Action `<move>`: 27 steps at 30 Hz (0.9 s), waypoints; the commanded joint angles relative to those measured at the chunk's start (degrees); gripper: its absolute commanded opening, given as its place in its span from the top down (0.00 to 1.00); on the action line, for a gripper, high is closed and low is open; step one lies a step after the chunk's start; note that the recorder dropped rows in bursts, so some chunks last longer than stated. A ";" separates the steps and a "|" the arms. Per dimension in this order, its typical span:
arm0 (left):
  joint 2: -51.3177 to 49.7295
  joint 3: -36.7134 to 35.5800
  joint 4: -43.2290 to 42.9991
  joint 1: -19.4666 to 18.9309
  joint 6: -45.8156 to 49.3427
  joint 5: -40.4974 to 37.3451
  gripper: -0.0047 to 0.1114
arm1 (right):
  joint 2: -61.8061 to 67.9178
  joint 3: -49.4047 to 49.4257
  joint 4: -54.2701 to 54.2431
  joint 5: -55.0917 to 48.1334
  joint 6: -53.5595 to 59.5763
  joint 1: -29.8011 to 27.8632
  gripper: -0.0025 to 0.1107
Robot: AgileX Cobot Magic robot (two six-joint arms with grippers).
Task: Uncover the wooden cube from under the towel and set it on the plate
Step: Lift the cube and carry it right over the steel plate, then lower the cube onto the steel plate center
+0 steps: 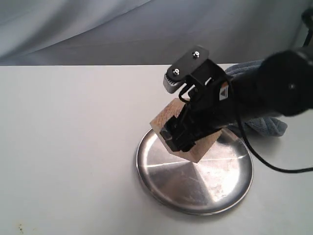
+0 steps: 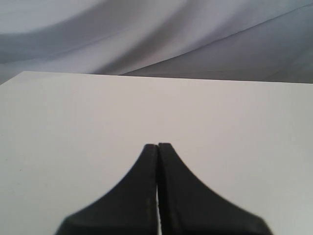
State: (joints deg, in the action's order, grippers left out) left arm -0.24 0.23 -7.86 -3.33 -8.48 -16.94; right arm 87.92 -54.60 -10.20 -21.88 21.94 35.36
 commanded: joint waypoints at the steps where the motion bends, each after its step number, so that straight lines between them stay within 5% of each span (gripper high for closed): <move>1: 0.24 -0.23 -0.01 -0.07 -0.26 0.41 0.96 | -0.78 9.38 -6.38 21.88 -0.34 -0.13 0.98; 9: 0.24 -0.23 -0.01 -0.07 -0.26 0.41 0.96 | 1.74 18.99 -8.25 36.68 -0.34 -0.13 0.98; 27: 0.24 -0.23 -0.01 -0.07 -0.26 0.41 0.96 | 14.16 19.62 -14.44 47.21 -4.00 -0.13 0.98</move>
State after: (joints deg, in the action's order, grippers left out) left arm -0.24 0.23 -7.86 -3.33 -8.48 -16.94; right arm 100.92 -34.95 -22.36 24.86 19.39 35.36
